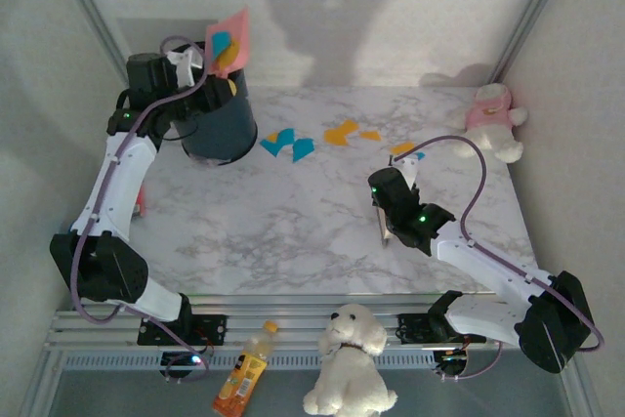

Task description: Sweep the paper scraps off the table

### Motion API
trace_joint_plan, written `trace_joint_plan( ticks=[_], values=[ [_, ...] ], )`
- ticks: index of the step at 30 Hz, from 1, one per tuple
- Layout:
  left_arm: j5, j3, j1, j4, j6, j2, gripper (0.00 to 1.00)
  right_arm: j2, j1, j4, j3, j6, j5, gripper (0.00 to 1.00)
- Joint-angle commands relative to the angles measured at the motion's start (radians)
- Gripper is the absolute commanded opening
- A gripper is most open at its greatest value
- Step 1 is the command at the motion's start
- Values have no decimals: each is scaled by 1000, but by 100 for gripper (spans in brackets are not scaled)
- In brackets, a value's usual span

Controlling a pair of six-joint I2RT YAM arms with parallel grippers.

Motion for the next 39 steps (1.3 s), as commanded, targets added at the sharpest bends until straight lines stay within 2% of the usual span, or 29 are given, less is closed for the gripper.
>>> trace_joint_plan(
  ticks=[1,24,39],
  values=[
    [60,-5,20,74,-96,-3,0,2,-8,17,4,12,4,0],
    [146,-93,115,268,-367,53,0,11,-8,13,8,21,-2,0],
    [188,-114,129,394,-521,103,0,33,-8,11,23,19,-11,0]
  ],
)
